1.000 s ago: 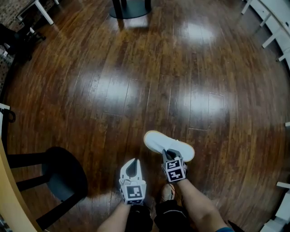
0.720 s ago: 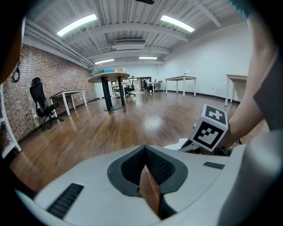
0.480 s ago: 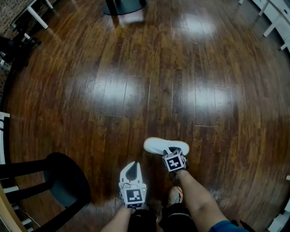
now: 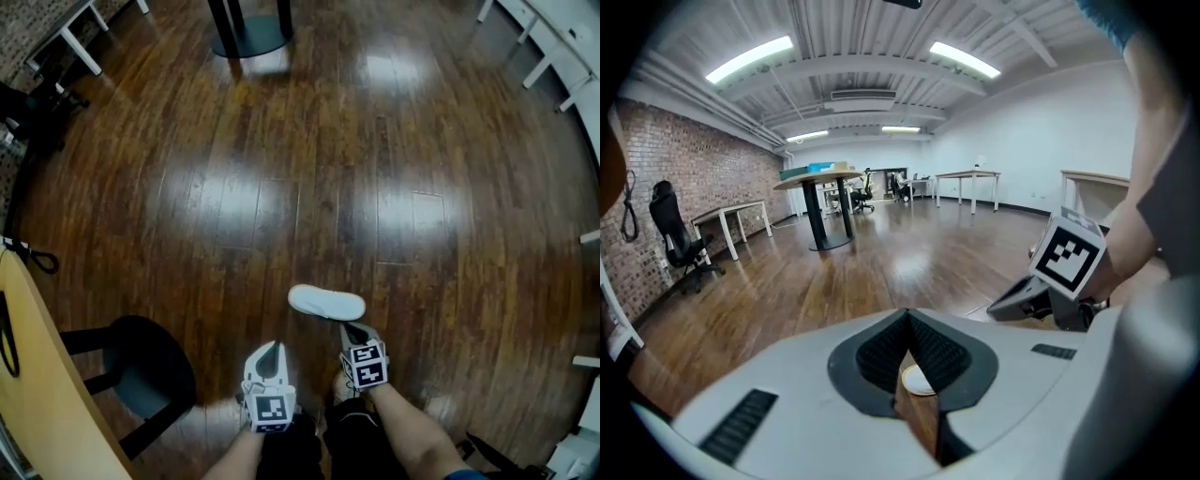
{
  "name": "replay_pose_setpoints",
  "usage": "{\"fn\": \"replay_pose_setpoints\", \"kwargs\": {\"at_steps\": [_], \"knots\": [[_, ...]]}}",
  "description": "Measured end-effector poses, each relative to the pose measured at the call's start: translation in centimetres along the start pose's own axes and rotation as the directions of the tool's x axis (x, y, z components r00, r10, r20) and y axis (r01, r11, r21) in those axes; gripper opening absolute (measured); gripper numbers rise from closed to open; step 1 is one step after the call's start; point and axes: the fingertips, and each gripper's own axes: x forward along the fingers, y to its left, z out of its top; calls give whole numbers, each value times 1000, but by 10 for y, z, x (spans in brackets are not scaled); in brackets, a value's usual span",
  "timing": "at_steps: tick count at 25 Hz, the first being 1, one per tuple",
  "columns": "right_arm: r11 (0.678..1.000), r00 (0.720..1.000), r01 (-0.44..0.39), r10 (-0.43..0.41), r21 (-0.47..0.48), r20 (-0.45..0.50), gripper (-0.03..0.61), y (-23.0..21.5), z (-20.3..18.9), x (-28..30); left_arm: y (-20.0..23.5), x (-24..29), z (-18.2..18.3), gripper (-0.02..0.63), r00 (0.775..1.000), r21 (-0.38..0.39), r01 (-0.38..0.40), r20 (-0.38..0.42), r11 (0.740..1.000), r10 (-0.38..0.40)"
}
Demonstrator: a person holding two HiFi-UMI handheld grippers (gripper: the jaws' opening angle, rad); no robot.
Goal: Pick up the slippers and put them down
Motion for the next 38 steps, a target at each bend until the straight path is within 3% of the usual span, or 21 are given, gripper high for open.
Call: {"fn": "replay_pose_setpoints", "kwargs": {"at_steps": [4, 10, 17, 20, 25, 28, 31, 34, 38], "knots": [[999, 989, -42, 38, 25, 142, 11, 35, 58, -104, 3, -72, 65, 5, 999, 31, 17, 37, 999, -18], [997, 943, -81, 74, 9, 326, 11, 99, 157, -286, 22, -203, 174, 5, 996, 67, -34, 85, 997, 28], [997, 870, -32, 63, -70, 490, 11, 189, 235, -471, 47, -363, 277, 5, 971, -55, -32, 235, 998, 44], [996, 852, -19, 62, -88, 520, 11, 218, 242, -519, 48, -423, 312, 5, 949, -83, -31, 309, 996, 56], [986, 812, -56, 138, -159, 567, 9, 252, 231, -583, 30, -511, 343, 5, 907, -106, -123, 390, 987, 156], [969, 795, -83, 206, -233, 571, 9, 279, 218, -627, 11, -569, 354, 5, 876, -164, -194, 414, 967, 246], [947, 752, -124, 285, -297, 595, 9, 305, 217, -666, -9, -613, 355, 5, 852, -185, -268, 413, 945, 322], [926, 714, -156, 347, -345, 608, 9, 323, 215, -693, -29, -633, 355, 5, 845, -192, -296, 403, 936, 350], [898, 704, -196, 408, -394, 581, 9, 361, 203, -722, -43, -654, 348, 5, 849, -183, -297, 399, 937, 347]]}}
